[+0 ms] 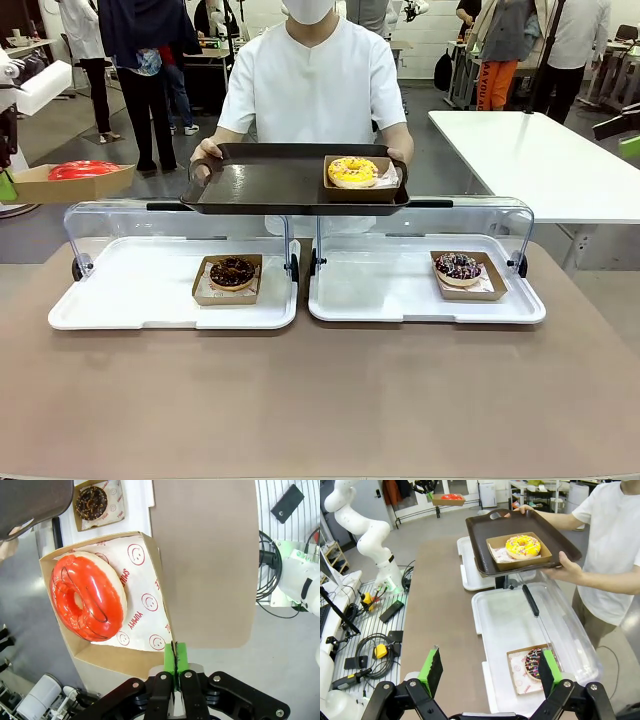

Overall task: Provide the desired donut to the person.
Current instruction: Place the picked Paper togo box onto the Handle tray extended by the person.

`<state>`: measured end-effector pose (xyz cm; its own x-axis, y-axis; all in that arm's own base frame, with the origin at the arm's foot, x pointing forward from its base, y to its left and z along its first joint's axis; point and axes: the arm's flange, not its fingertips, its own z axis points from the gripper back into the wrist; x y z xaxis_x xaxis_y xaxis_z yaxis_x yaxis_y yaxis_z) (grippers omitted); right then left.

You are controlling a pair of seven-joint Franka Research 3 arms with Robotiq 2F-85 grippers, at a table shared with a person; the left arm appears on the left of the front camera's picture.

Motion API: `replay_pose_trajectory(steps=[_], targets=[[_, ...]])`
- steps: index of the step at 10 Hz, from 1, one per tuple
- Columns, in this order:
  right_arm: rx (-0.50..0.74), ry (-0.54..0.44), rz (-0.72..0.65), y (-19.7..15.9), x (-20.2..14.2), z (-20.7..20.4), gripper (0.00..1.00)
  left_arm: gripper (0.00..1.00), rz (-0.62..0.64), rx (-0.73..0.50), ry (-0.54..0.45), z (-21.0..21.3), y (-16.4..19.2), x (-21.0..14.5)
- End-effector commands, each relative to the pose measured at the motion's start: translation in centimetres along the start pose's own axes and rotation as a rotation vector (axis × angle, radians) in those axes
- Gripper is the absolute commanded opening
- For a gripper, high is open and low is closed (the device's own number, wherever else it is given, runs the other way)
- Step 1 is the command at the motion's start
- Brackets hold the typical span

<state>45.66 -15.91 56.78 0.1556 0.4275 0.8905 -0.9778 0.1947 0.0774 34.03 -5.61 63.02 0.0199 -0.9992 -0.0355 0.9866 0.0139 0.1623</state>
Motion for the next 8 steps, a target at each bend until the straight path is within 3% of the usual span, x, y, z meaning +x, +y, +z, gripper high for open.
replay_pose_trajectory(steps=[1,8], targets=[[-0.002,-0.011,0.002,0.03,-0.03,-0.12,1.0,0.0,0.004,0.006,0.007,0.01,-0.4,0.04],[-0.002,-0.011,0.002,0.03,-0.03,-0.12,1.0,0.0,0.004,0.006,0.007,0.01,-0.4,0.04]])
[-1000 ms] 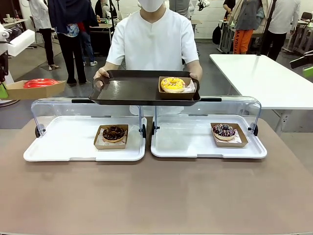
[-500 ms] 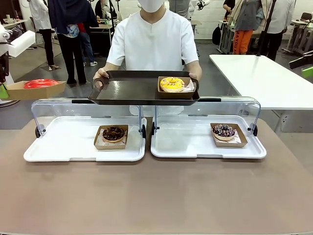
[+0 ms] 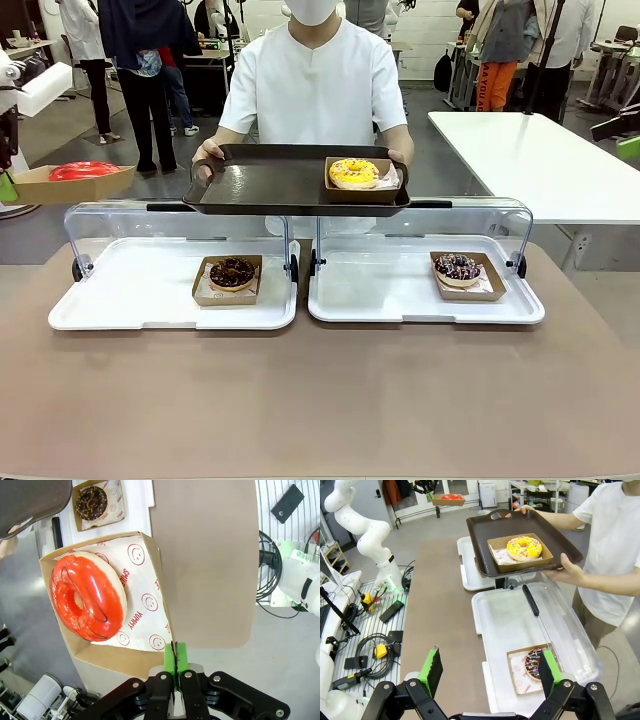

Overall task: Provide the desired donut to the person.
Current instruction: Place the picked Paper togo box onto the Handle tray extended by the person.

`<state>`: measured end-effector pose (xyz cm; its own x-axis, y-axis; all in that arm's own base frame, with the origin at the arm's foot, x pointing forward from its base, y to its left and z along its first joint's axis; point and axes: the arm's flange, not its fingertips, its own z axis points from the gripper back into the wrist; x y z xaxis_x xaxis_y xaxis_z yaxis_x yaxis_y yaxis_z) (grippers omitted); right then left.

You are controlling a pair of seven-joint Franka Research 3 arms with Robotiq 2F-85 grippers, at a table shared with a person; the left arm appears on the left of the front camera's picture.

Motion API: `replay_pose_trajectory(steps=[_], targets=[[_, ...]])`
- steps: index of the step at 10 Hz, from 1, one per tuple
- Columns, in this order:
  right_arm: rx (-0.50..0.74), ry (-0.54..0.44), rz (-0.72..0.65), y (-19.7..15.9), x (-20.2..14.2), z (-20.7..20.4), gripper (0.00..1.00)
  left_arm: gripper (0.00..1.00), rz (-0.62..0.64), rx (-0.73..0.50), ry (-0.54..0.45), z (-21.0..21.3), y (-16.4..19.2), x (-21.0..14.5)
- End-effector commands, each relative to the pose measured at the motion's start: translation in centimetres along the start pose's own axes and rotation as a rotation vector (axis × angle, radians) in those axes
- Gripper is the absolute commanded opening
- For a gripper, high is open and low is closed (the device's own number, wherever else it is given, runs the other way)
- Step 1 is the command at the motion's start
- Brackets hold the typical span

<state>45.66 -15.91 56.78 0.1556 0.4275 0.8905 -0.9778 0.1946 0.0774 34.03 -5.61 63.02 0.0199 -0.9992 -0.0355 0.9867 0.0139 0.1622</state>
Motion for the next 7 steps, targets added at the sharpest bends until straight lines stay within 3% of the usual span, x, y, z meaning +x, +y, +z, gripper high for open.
replay_pose_trajectory(steps=[1,4,6,7], targets=[[-0.002,-0.011,0.002,0.0,0.0,-0.1,1.0,0.01,0.0,0.0,0.0,0.0,0.0,0.0],[-0.002,-0.011,0.002,0.0,0.0,-0.1,1.0,0.01,-0.032,0.155,0.014,5.8,-0.4,2.9],[-0.002,-0.011,0.002,0.0,0.0,-0.1,1.0,0.01,-0.069,0.21,0.043,7.6,-0.8,6.9],[-0.002,-0.011,0.002,0.0,0.0,-0.1,1.0,0.01,-0.091,0.214,0.056,8.2,0.8,9.4]])
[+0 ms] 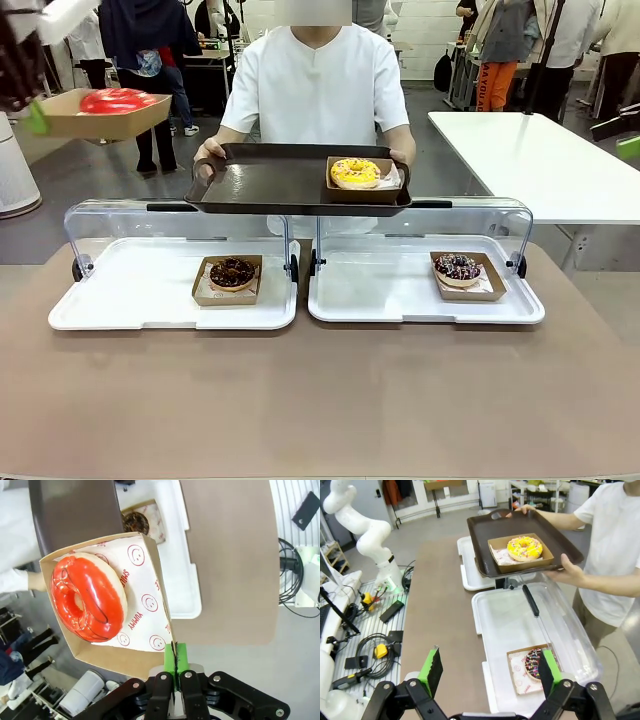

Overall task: Provide the desired donut to the person.
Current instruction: Place the picked Paper togo box onto the Handle tray extended by the person.

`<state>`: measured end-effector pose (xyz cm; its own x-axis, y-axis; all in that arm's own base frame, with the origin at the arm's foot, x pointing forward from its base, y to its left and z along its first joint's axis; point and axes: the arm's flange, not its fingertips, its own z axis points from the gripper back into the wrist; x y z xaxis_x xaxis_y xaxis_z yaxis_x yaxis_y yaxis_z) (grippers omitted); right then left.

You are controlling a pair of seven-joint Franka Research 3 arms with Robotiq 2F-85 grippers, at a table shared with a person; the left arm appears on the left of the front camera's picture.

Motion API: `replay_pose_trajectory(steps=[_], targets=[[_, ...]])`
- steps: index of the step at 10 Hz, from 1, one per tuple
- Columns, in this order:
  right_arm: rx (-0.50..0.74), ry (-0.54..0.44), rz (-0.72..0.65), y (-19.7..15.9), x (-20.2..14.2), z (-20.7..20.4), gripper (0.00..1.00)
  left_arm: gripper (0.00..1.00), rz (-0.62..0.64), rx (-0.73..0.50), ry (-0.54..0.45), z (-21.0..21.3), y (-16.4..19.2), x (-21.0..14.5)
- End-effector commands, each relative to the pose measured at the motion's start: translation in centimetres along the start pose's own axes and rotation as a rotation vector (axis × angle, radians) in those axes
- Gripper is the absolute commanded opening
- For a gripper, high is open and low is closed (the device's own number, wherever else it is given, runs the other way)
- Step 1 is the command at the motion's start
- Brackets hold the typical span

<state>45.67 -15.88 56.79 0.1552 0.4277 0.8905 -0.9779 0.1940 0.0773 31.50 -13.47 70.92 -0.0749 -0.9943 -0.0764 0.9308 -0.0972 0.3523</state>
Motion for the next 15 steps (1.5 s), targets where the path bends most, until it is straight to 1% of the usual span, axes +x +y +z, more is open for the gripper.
replay_pose_trajectory(steps=[1,3,4,5,6,7,8,13,15], targets=[[-0.003,-0.011,0.002,0.0,-0.1,-0.1,1.0,0.01,-0.022,0.001,0.051,-1.1,5.0,4.3],[-0.003,-0.011,0.002,0.0,-0.1,-0.1,1.0,0.01,0.004,-0.006,0.034,-3.9,9.0,8.6],[-0.003,-0.011,0.002,0.0,-0.1,-0.1,1.0,0.01,-0.003,0.006,0.021,-5.2,11.5,10.0],[-0.003,-0.011,0.002,0.0,-0.1,-0.1,1.0,0.01,-0.064,0.019,-0.03,-6.7,14.4,11.1],[-0.003,-0.011,0.002,0.0,-0.1,-0.1,1.0,0.01,-0.079,-0.004,-0.069,-8.4,15.8,11.8],[-0.003,-0.011,0.002,0.0,-0.1,-0.1,1.0,0.01,-0.101,-0.03,-0.095,-10.3,16.6,12.4],[-0.003,-0.011,0.002,0.0,-0.1,-0.1,1.0,0.01,-0.138,-0.043,-0.087,-12.2,17.6,12.8],[-0.003,-0.011,0.002,0.0,-0.1,-0.1,1.0,0.01,-0.028,-0.122,-0.083,-19.2,19.9,11.7],[-0.003,-0.011,0.002,0.0,-0.1,-0.1,1.0,0.01,-0.018,-0.153,-0.137,-19.8,19.6,11.5]])
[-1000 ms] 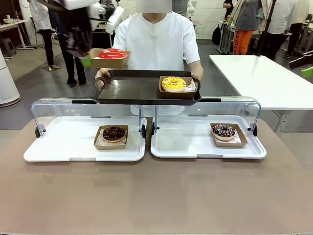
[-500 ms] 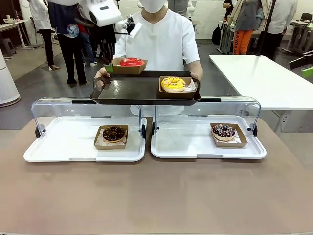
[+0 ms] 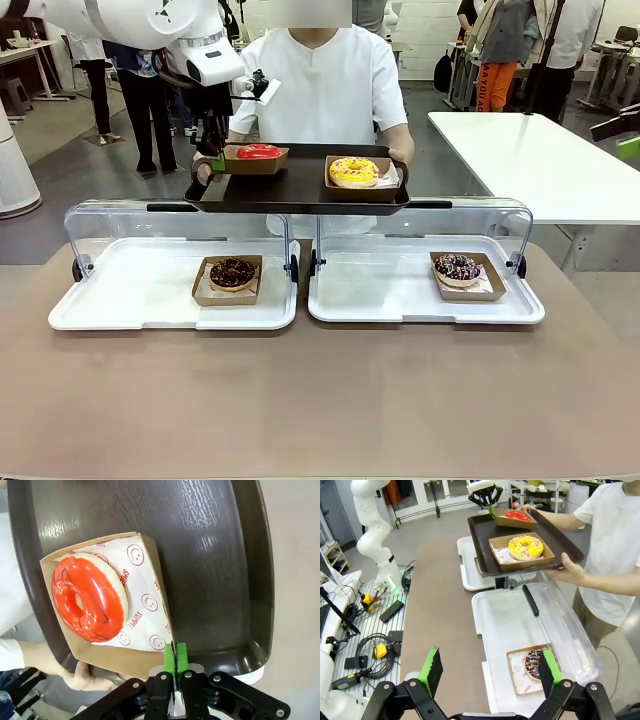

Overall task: Provide the desired donut to the person.
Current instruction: Place the picked Paper togo box onto the Handle tray extended by the person.

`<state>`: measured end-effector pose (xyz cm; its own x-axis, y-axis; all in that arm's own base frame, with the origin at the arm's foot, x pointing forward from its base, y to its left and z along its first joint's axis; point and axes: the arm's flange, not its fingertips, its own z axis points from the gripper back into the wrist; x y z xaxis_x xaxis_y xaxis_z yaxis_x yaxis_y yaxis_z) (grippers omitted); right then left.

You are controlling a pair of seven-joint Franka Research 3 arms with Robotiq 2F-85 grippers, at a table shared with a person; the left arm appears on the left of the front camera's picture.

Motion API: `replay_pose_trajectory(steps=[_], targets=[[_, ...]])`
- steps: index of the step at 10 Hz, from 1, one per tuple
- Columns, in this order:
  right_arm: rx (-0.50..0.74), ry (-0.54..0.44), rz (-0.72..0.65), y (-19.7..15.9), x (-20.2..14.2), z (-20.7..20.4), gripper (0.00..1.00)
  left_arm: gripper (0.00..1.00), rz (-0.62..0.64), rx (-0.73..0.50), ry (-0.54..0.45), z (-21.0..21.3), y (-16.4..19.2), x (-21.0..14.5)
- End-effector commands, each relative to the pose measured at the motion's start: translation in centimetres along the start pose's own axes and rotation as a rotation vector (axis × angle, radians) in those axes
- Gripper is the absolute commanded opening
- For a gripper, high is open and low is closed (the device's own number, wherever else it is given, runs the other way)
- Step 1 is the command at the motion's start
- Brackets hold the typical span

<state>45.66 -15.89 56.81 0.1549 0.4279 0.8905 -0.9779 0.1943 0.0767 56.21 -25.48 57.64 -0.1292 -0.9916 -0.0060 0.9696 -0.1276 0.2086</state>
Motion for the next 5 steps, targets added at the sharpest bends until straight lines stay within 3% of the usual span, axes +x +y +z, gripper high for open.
replay_pose_trajectory(steps=[1,2,5], targets=[[-0.002,-0.011,0.002,0.0,-0.1,-0.1,1.0,0.01,-0.036,-0.029,-0.055,2.0,-0.5,0.7],[-0.002,-0.011,0.002,0.0,-0.1,-0.1,1.0,0.01,0.0,0.0,0.0,0.0,0.0,0.0],[-0.002,-0.011,0.002,0.0,-0.1,-0.1,1.0,0.01,0.0,0.0,0.0,0.0,0.0,0.0]])
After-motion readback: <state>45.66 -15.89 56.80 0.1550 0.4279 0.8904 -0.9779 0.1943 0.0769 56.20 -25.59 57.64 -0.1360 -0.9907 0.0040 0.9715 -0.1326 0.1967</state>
